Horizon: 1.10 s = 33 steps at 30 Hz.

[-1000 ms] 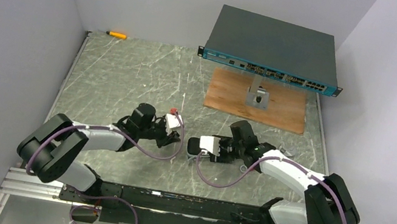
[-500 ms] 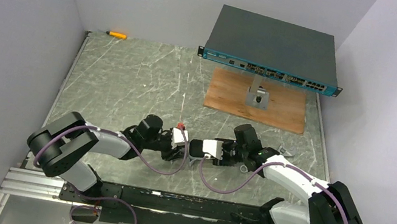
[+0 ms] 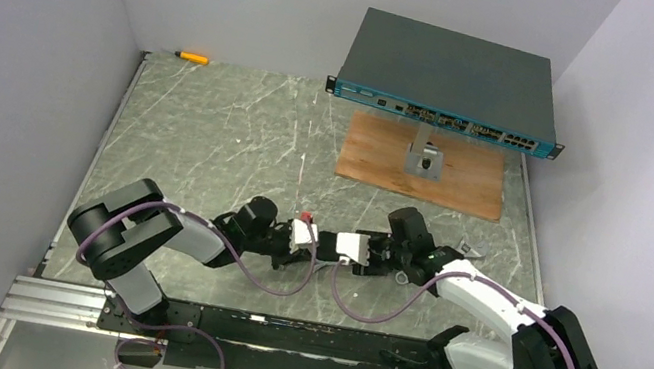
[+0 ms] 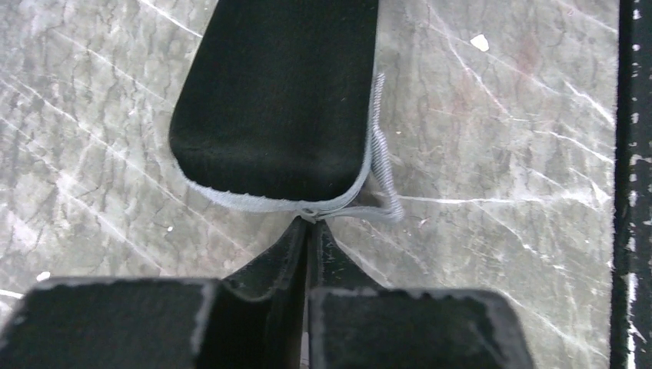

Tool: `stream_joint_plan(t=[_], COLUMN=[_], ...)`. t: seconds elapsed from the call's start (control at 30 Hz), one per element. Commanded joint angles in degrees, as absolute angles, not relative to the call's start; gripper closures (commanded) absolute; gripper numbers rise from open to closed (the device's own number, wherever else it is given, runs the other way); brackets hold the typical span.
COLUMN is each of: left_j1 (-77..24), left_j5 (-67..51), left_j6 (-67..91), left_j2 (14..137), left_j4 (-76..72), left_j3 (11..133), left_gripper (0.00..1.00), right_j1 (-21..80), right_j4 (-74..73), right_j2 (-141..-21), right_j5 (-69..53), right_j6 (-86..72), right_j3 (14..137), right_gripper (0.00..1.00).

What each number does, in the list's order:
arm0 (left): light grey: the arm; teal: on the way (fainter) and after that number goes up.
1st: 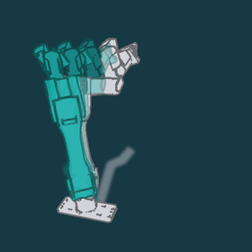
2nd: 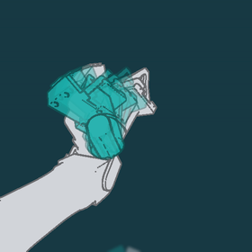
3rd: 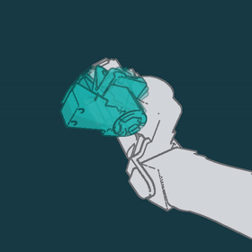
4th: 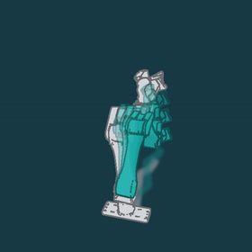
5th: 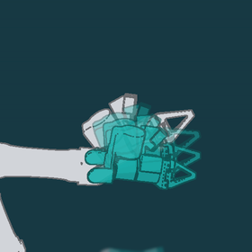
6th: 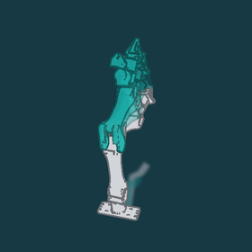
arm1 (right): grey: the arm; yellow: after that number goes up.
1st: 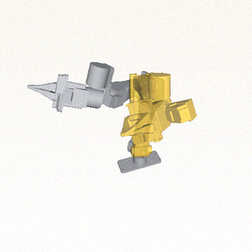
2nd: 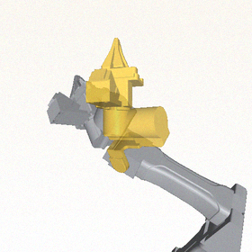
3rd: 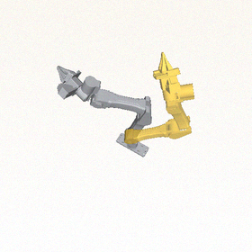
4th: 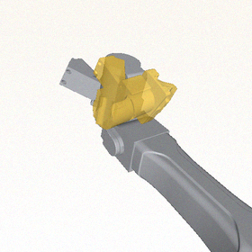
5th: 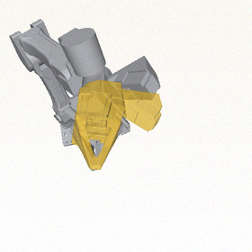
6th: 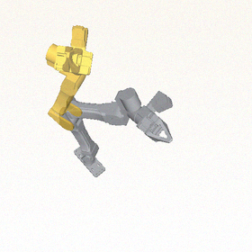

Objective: Open the umbrella

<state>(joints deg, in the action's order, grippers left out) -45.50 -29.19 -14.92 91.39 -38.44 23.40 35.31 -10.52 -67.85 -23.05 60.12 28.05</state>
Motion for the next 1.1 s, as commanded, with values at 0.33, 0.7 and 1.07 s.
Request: stream_joint_plan(t=[0.33,0.7,1.07], left_j1=[-43.1,-45.3,-46.15], left_j5=[-31.51,-34.05,-36.56], left_j6=[-12.09,-10.77,-13.48], left_j2=[86.77,89.96,88.92], left_j4=[-38.05,-39.24,-37.62], left_j3=[24.23,25.64,24.38], left_gripper=[0.96,0.57,0.58], right_j1=[35.29,35.23,35.22], right_j4=[-15.13,-14.42,-15.1], right_j2=[-64.57,-64.86,-64.18], right_j5=[-27.06,-27.03,-27.16], right_j6=[61.38,61.27,62.03], right_j3=[25.55,25.8,25.51], right_gripper=[1.0,1.0,1.0])
